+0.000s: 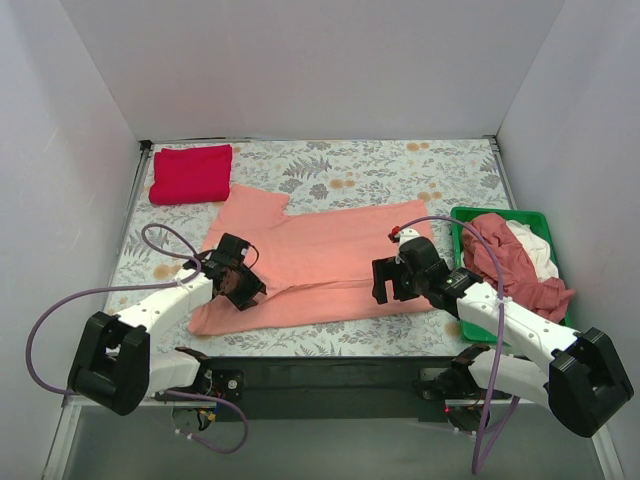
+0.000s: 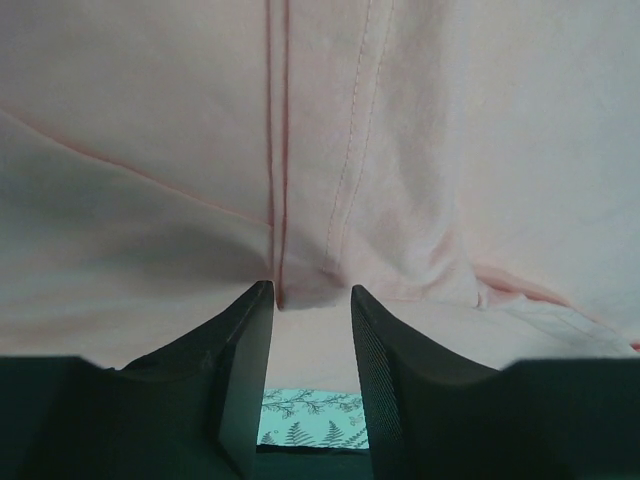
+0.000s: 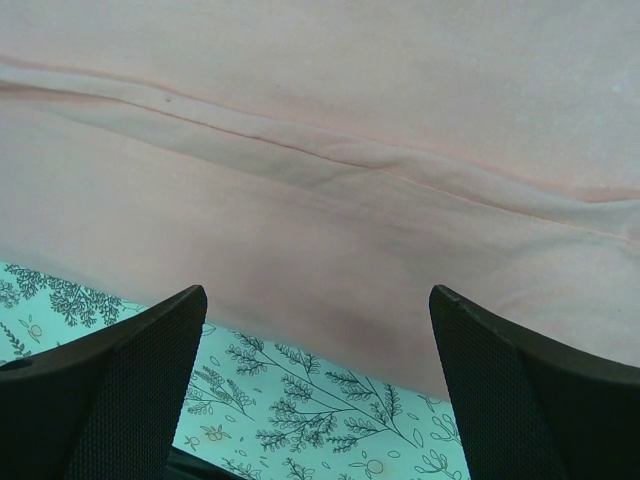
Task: Fold and stack the t-shirts
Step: Fold the tshirt
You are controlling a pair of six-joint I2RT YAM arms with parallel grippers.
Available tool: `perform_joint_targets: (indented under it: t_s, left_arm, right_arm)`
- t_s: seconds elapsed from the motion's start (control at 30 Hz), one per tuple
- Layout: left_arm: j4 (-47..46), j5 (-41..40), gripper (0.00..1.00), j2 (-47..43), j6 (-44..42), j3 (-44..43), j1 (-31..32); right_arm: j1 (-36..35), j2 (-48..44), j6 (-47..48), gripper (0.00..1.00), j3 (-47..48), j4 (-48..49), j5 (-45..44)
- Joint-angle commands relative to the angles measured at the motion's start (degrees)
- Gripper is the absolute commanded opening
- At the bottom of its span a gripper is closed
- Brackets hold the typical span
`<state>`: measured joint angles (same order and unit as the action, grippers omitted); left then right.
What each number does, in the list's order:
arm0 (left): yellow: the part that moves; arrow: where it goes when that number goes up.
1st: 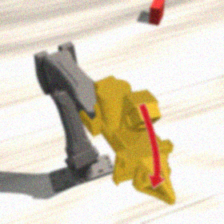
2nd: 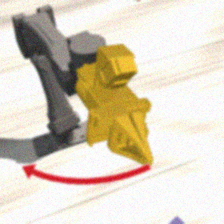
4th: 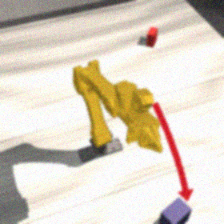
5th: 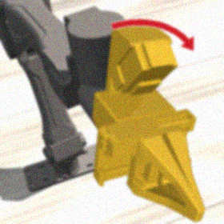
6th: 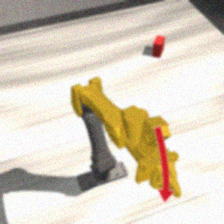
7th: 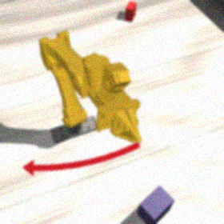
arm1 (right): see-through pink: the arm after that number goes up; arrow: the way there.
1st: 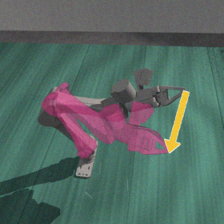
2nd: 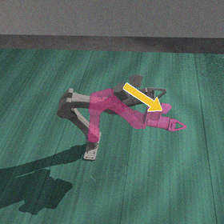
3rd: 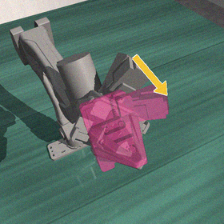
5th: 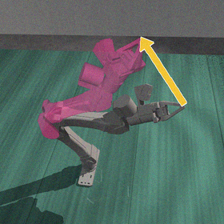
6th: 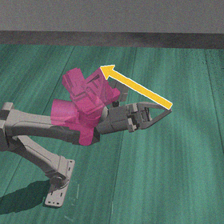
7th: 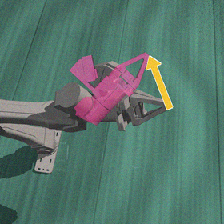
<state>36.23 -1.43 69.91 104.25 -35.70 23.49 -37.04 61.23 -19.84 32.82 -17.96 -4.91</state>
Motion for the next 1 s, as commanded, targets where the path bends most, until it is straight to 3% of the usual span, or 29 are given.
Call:
perform_joint_targets:
  t_s: [0.0, 0.2, 0.3, 0.33, 0.73, 0.97]
  left_arm:
    - [-1.78, 0.64, 0.35, 1.1, -0.71, 0.02, 0.25]
    - [-1.69, 0.12, 0.27, 2.25, -0.89, 0.37, 0.25]
    - [-1.69, 0.11, 0.03, 2.69, -1.06, 0.02, 0.33]
    - [-1.51, 0.11, 0.0, 2.86, -1.06, -0.15, 0.33]
    - [-3.35, -0.06, 0.0, -1.62, -4.4, -1.74, 0.25]
    - [-5.46, -0.06, 0.0, 0.66, -7.65, -4.98, 0.33]
  right_arm:
    - [-0.23, 0.2, -0.73, 0.98, -0.47, 0.55, -1.6]
    - [-0.14, 0.55, -0.82, 0.98, -0.56, 0.29, -2.3]
    - [-0.14, 0.55, -0.82, 0.98, -0.56, 0.2, -2.56]
    - [-0.23, 0.64, -0.82, 0.98, -0.56, 0.11, -2.74]
    - [-0.14, -0.14, -1.08, 0.98, -0.47, -0.24, -3.44]
    - [-0.05, -2.52, -1.26, 0.98, 0.4, -0.94, -4.58]
